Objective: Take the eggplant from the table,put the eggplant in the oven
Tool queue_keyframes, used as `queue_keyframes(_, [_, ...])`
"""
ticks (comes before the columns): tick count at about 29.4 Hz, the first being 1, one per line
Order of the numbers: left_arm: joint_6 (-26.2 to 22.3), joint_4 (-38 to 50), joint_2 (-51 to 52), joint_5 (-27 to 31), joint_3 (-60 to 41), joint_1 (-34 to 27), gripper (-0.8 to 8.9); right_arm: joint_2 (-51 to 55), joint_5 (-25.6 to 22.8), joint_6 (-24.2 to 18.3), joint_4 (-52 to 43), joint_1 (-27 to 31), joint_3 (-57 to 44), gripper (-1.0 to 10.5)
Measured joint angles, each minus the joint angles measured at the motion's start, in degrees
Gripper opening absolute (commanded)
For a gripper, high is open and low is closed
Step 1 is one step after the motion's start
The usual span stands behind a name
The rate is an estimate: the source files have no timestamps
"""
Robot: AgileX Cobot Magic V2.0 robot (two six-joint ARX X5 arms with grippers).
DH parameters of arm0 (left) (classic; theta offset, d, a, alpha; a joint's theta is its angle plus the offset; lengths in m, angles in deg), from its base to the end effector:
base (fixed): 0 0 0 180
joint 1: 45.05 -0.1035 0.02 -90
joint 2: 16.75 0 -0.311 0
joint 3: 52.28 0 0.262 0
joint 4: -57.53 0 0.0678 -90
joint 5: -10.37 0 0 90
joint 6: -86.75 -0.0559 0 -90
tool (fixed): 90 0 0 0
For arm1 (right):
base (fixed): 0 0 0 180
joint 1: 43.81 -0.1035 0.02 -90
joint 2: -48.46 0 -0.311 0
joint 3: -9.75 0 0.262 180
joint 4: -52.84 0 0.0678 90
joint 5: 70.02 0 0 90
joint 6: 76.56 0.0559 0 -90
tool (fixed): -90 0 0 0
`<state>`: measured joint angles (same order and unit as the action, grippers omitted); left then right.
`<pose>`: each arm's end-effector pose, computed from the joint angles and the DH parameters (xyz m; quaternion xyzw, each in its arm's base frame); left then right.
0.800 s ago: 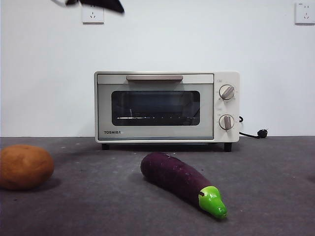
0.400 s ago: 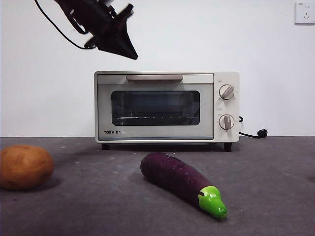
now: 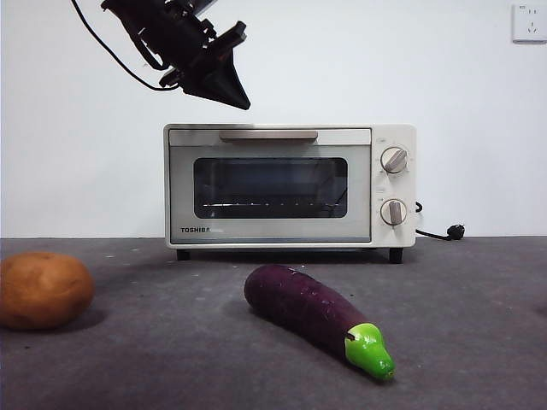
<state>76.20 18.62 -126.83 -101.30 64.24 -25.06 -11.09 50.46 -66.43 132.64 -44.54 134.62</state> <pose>0.4517 -0.1863 0.3607 0.0784 0.2470 -0.3657 0.8939 0.0837 0.0294 0.5807 0.1166 0.1449 0.2551 0.9489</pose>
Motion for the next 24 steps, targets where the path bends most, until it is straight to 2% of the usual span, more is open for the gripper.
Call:
queue_keyframes(16, [-1.5,-0.8,-2.0,0.7,0.0,0.5,-0.06,0.0,0.1,0.0,2.2,0.0,0.0,5.7])
queue_keyframes(20, [-2.1,-0.7,-3.1,0.7,0.3,0.5,-0.05,0.0,2.5,0.0,2.8,0.0,0.0,5.7])
queue_keyframes(24, [-2.4,-0.8,-3.7,1.1,0.9,0.6,-0.06,0.0,3.0,0.0,3.4,0.0,0.0,5.7])
